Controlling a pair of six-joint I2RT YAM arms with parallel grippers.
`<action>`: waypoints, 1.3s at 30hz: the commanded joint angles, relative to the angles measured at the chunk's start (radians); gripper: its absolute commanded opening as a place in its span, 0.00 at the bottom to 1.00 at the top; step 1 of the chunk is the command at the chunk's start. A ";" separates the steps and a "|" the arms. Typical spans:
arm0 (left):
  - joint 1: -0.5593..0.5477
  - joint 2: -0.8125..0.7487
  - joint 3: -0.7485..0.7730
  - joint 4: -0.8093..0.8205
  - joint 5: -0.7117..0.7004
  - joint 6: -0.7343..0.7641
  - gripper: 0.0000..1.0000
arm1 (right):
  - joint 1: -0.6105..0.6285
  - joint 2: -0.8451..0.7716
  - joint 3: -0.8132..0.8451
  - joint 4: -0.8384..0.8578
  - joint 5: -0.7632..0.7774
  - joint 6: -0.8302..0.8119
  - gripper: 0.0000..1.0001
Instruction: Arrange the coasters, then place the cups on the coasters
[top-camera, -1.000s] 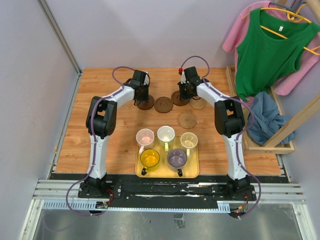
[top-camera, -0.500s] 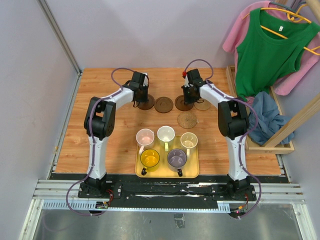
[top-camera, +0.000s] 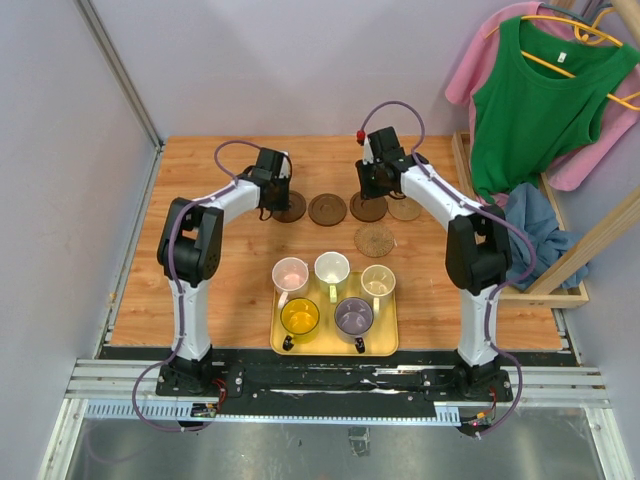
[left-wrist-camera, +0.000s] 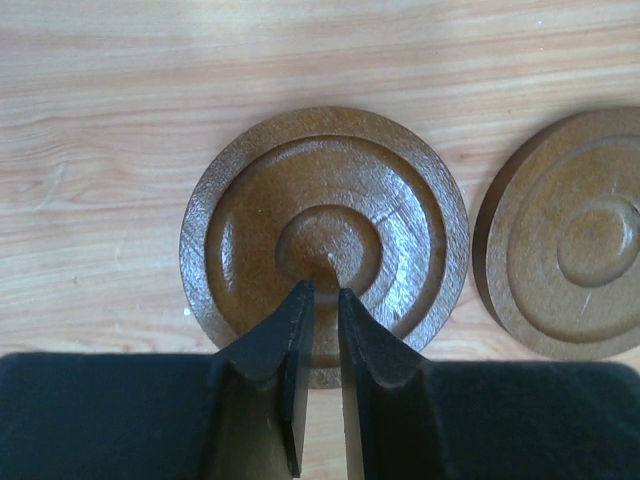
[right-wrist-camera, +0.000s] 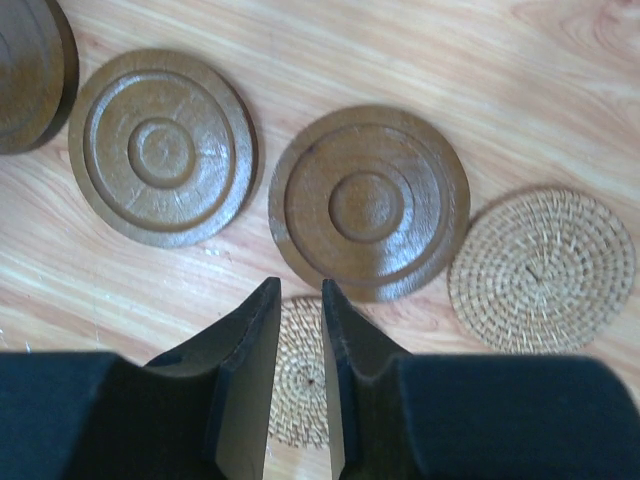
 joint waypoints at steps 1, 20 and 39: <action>0.003 -0.114 -0.059 0.026 0.022 -0.002 0.23 | 0.003 -0.065 -0.116 -0.070 0.056 0.014 0.23; 0.004 -0.287 -0.242 0.120 0.013 -0.012 0.29 | 0.112 0.109 -0.066 -0.279 -0.026 0.025 0.06; 0.012 -0.360 -0.339 0.167 -0.013 -0.020 0.29 | 0.234 0.332 0.290 -0.211 -0.500 0.015 0.10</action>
